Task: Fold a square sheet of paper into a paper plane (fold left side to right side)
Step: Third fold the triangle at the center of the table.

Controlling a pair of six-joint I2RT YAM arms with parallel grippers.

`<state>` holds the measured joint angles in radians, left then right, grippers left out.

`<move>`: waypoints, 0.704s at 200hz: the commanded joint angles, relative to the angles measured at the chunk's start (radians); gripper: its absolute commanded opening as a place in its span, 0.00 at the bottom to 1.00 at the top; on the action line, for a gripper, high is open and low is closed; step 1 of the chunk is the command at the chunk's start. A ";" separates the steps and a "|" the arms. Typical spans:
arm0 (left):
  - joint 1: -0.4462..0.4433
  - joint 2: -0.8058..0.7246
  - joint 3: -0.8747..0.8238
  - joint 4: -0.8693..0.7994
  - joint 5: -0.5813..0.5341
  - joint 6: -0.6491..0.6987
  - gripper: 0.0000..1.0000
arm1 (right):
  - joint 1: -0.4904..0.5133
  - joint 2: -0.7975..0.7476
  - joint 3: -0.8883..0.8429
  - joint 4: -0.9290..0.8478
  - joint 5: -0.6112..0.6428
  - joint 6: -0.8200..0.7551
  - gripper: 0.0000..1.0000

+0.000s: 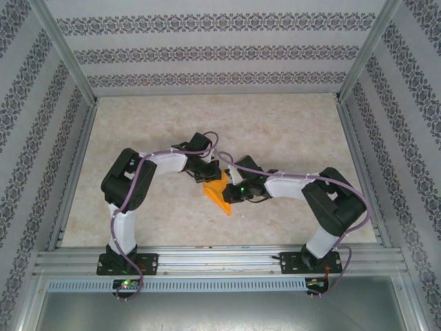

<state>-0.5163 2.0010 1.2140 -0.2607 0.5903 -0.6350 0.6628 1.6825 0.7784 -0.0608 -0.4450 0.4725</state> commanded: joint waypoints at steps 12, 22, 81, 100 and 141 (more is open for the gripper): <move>-0.016 0.033 0.002 -0.057 -0.030 0.016 0.00 | -0.012 0.020 0.034 -0.019 0.026 -0.021 0.00; -0.016 0.033 0.001 -0.055 -0.029 0.014 0.00 | -0.012 0.021 0.038 -0.019 0.027 -0.022 0.00; -0.016 0.033 -0.001 -0.053 -0.029 0.012 0.00 | -0.012 0.034 0.050 -0.017 0.026 -0.024 0.00; -0.016 0.033 -0.001 -0.052 -0.029 0.013 0.00 | -0.013 0.037 0.053 -0.013 0.024 -0.026 0.00; -0.016 0.033 -0.001 -0.051 -0.028 0.012 0.00 | -0.012 0.046 0.056 -0.008 0.012 -0.026 0.00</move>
<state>-0.5167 2.0014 1.2140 -0.2607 0.5907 -0.6350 0.6628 1.7142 0.8082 -0.0708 -0.4339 0.4652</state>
